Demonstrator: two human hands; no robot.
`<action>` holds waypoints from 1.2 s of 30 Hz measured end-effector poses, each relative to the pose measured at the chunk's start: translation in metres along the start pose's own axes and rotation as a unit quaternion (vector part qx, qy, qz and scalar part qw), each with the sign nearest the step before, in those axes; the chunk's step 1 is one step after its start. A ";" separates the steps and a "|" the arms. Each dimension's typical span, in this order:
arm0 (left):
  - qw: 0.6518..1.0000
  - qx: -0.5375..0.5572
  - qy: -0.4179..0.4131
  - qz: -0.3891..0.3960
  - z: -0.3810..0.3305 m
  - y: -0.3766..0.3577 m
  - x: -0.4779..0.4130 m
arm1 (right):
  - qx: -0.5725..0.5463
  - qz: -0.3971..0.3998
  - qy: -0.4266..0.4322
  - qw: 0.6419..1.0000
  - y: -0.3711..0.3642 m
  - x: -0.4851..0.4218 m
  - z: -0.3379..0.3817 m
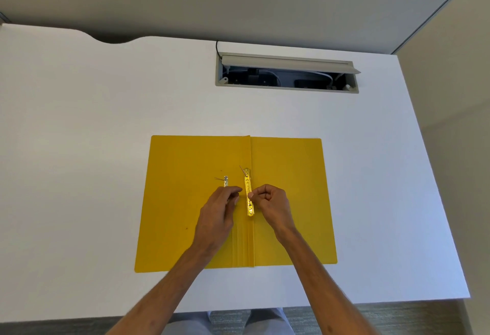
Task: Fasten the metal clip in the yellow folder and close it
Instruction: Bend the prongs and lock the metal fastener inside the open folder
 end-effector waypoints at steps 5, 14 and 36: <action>0.993 -0.079 -0.079 0.039 -0.008 -0.006 -0.010 | 0.079 -0.037 0.023 0.996 -0.003 0.001 -0.002; 0.974 -0.161 -0.136 0.083 -0.006 -0.022 -0.010 | 0.176 -0.070 0.071 0.979 0.008 0.008 0.004; 0.951 -0.256 -0.145 0.091 -0.004 -0.030 -0.012 | 0.259 -0.013 0.191 0.947 0.021 0.036 0.016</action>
Point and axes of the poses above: each hand's wrist, its own x-axis away from the middle knuckle, its own y-axis out of the back of the hand, z = x × y, the point moved 9 cm from there along -x, towards the middle knuckle, and after that the axes turned 1 degree about z, right-handed, at the moved point
